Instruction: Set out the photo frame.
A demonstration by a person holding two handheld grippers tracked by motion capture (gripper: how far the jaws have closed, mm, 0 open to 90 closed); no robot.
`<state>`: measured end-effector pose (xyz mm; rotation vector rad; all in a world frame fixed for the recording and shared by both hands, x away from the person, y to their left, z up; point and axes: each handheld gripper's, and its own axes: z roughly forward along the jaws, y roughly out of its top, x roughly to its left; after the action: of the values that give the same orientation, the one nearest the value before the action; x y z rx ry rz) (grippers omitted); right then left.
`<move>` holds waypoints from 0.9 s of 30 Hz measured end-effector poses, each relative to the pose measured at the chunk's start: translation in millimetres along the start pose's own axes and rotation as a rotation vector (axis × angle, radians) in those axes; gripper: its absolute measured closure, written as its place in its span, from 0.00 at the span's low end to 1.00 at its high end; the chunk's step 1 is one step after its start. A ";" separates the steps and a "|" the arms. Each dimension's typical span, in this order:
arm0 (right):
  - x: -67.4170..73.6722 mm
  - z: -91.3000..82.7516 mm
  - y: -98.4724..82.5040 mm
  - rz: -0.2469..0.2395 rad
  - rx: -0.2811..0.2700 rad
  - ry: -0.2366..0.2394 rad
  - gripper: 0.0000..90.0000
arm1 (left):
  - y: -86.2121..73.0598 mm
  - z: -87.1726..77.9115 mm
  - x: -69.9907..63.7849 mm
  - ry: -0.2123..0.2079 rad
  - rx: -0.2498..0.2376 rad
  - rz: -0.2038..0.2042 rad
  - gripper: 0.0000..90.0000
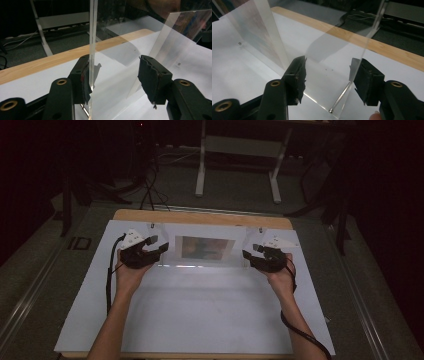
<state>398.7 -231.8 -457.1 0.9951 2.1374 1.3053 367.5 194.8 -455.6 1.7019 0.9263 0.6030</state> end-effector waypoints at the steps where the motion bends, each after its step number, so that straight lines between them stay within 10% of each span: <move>1: 0.0 0.0 0.0 0.000 0.000 0.000 0.50 | 0.0 0.0 0.0 0.000 0.000 0.000 0.49; 12: -2.2 7.8 -3.6 0.022 -0.004 0.003 0.51 | -6.9 11.0 7.0 -0.061 -0.007 -0.029 0.37; 27: -2.6 16.9 -9.1 0.034 0.012 -0.035 0.53 | -20.1 32.6 8.9 -0.010 0.074 -0.037 0.39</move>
<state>408.7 -226.8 -472.8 1.0563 2.1133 1.2828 391.8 186.8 -485.4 1.7477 0.9816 0.5411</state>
